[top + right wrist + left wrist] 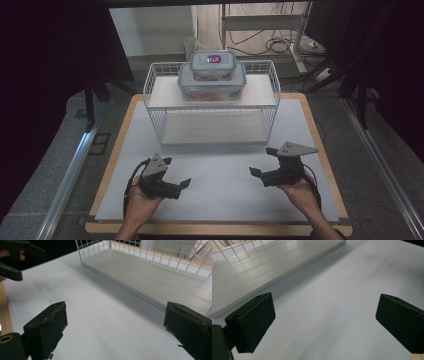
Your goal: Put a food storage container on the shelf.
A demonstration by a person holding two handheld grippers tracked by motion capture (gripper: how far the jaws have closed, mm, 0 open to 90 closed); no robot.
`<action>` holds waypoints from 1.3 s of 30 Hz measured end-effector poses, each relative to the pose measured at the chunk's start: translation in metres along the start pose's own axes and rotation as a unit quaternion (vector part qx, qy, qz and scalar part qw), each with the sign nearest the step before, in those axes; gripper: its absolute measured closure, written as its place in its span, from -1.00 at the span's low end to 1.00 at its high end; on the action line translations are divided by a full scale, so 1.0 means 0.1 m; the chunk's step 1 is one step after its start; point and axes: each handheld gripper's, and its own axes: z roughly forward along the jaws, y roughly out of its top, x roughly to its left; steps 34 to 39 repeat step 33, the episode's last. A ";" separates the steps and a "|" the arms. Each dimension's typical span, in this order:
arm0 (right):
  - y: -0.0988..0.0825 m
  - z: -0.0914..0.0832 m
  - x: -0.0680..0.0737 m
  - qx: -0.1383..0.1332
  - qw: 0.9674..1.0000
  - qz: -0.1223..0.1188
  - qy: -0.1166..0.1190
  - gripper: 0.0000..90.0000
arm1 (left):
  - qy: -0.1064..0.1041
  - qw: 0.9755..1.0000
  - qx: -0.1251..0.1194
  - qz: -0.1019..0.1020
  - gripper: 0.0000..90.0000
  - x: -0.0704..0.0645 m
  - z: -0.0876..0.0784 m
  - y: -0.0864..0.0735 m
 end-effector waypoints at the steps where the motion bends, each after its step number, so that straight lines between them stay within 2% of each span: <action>1: -0.03 0.00 0.01 0.003 1.000 -0.001 -0.003 -0.89 | 0.002 1.000 0.002 0.000 -0.95 -0.01 -0.01 -0.02; 9: -0.23 -0.05 0.06 0.018 1.000 -0.012 -0.008 -0.89 | 0.016 0.999 0.032 0.007 -0.98 -0.12 0.00 -0.20; 16: -0.40 -0.06 0.12 0.039 0.999 -0.017 -0.012 -0.89 | 0.013 0.998 0.055 0.000 -1.00 -0.18 0.04 -0.31; 24: -0.53 -0.02 0.15 0.065 0.998 -0.018 -0.012 -0.89 | 0.026 0.996 0.080 -0.004 -1.00 -0.16 0.03 -0.44; 29: -0.57 0.02 0.13 0.078 0.997 -0.015 -0.014 -0.89 | 0.034 0.996 0.082 -0.008 -1.00 -0.12 0.02 -0.46; 33: -0.58 0.03 0.13 0.084 0.996 -0.017 -0.014 -0.89 | 0.035 0.996 0.083 -0.003 -1.00 -0.13 0.03 -0.46; 39: -0.58 0.03 0.13 0.084 0.996 -0.017 -0.014 -0.89 | 0.035 0.996 0.083 -0.003 -1.00 -0.13 0.03 -0.46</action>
